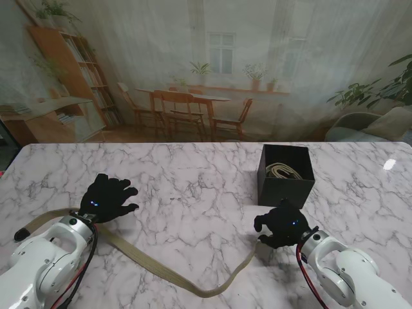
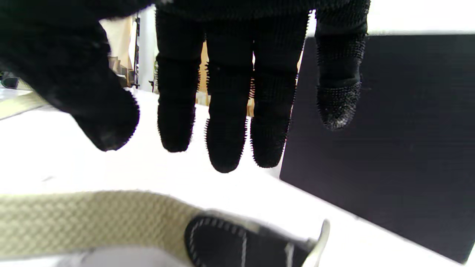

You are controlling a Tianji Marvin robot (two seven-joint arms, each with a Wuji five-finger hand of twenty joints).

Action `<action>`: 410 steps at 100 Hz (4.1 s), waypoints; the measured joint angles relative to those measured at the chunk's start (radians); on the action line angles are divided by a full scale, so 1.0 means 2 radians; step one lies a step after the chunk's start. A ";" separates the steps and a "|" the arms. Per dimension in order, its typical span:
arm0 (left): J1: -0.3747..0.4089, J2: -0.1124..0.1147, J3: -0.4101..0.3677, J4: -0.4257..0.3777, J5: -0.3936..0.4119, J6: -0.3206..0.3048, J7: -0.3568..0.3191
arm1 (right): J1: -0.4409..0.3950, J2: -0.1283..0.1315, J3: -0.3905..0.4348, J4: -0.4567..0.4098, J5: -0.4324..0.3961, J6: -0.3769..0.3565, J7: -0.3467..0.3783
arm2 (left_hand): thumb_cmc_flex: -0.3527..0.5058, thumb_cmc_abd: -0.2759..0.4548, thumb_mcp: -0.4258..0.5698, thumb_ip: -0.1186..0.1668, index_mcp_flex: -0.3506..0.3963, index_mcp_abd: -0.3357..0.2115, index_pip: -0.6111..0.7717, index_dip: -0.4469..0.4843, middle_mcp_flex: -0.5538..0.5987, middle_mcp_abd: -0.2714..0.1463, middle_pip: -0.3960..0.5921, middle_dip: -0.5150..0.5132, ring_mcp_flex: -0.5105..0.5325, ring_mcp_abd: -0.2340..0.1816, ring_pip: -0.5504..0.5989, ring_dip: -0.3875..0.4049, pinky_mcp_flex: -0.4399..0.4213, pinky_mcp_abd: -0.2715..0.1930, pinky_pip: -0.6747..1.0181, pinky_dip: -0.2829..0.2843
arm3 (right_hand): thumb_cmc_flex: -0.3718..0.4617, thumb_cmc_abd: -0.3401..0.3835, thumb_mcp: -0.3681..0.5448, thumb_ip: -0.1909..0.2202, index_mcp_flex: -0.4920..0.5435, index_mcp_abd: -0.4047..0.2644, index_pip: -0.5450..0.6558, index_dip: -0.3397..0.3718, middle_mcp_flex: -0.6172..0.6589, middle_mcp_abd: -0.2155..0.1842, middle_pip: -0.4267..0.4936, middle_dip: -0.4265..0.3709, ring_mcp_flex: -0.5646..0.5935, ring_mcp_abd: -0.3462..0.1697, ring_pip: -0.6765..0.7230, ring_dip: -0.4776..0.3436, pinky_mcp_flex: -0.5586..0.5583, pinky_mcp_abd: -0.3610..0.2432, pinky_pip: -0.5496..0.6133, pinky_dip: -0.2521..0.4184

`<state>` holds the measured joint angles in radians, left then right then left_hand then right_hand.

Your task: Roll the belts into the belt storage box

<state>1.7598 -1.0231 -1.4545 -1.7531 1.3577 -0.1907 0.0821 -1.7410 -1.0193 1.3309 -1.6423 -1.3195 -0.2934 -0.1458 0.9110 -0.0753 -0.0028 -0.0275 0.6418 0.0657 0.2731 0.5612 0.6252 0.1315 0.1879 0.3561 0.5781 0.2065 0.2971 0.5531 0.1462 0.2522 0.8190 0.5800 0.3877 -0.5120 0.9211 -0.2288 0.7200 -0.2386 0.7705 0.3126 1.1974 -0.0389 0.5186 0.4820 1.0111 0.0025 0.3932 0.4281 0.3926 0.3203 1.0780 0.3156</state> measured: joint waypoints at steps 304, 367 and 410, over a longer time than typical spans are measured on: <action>-0.012 0.001 0.009 0.017 0.005 -0.006 0.027 | 0.003 -0.006 0.003 0.001 0.179 0.035 0.180 | 0.000 0.000 0.000 0.000 0.000 0.000 0.002 0.007 -0.021 0.012 -0.012 0.001 0.000 0.000 0.000 0.000 0.000 0.000 0.000 0.000 | 0.017 0.011 0.117 0.062 -0.020 0.200 -0.095 0.013 0.057 0.005 -0.082 -0.144 0.020 -0.010 -0.006 -0.024 0.006 -0.015 0.025 0.007; -0.015 0.002 0.012 0.017 0.004 -0.006 0.023 | 0.014 -0.003 -0.032 0.038 0.080 0.086 0.051 | 0.000 0.000 0.000 0.000 0.000 0.000 0.004 0.012 -0.021 0.012 -0.012 0.001 0.000 0.000 0.000 0.000 0.000 0.000 0.000 0.000 | 0.090 -0.104 0.036 -0.020 0.014 0.000 0.082 -0.013 0.065 0.015 0.026 -0.013 0.048 0.019 0.038 0.025 0.026 0.009 0.029 0.023; -0.016 0.002 0.013 0.018 0.003 -0.006 0.024 | 0.016 -0.005 -0.041 0.053 0.077 0.078 0.010 | 0.000 0.000 0.000 0.000 0.000 0.000 0.004 0.012 -0.021 0.012 -0.012 0.001 0.000 0.000 0.000 0.000 0.000 0.000 0.000 0.000 | 0.053 -0.092 0.001 -0.026 0.043 -0.020 0.109 0.013 -0.094 0.019 0.029 -0.027 -0.076 0.027 0.065 0.019 0.007 0.034 0.019 0.061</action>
<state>1.7283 -1.0199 -1.4288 -1.7167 1.3646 -0.2036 0.1305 -1.7089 -1.0285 1.2497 -1.5357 -1.1660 -0.1383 -0.1265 0.9115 -0.0753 -0.0030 -0.0275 0.6418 0.0657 0.2815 0.5858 0.5827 0.1548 0.1648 0.3577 0.5775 0.2066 0.2971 0.5537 0.1462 0.2524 0.8190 0.5799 0.4933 -0.6969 0.9237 -0.2809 0.8065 -0.2783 0.9894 0.3377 1.0101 -0.0007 0.5774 0.4277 0.8585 0.0557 0.5234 0.4653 0.4068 0.3889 1.1160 0.4369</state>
